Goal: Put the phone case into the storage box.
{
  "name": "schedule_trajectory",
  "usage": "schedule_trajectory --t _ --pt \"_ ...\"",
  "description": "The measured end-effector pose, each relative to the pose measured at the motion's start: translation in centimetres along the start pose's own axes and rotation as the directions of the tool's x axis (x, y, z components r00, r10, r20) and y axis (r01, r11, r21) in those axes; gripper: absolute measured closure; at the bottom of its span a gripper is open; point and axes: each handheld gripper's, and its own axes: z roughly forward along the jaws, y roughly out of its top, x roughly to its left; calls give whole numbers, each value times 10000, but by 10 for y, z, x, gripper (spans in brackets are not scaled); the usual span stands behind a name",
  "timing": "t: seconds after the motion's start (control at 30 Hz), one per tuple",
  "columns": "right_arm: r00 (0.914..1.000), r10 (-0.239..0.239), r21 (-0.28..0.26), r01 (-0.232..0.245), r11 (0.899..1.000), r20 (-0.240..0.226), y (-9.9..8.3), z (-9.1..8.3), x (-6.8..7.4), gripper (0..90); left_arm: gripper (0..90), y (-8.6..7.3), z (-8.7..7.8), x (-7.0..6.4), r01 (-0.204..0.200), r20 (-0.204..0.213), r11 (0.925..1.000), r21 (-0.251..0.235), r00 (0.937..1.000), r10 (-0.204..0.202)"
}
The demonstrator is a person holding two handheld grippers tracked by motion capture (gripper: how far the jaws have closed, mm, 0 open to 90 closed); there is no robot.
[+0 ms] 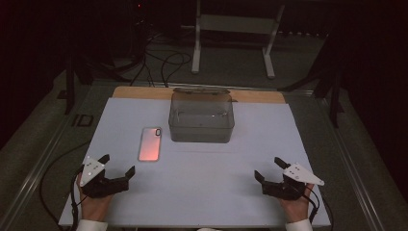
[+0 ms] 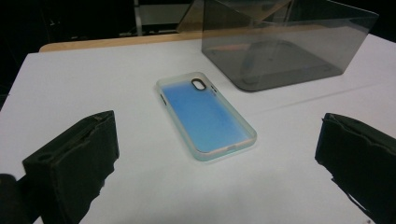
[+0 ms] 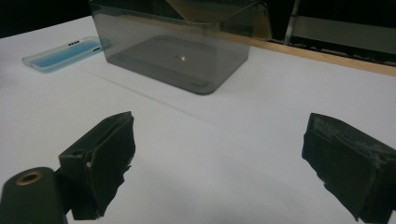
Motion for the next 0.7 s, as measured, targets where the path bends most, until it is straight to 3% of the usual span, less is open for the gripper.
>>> schedule_trajectory --t 0.37,0.5,0.7 --pt "10000 19 -91 -18 10000 91 0 0 0 93 4 7 -1 -3 26 -20 10000 -7 10000 -26" --pt "9999 21 -163 -20 9999 98 -1 -1 -1 93 4 15 2 -5 -127 -138 9987 486 9998 134" --pt "10000 -47 -178 47 9998 34 -1 -1 0 92 5 25 4 -5 -207 -93 9971 733 9997 214"
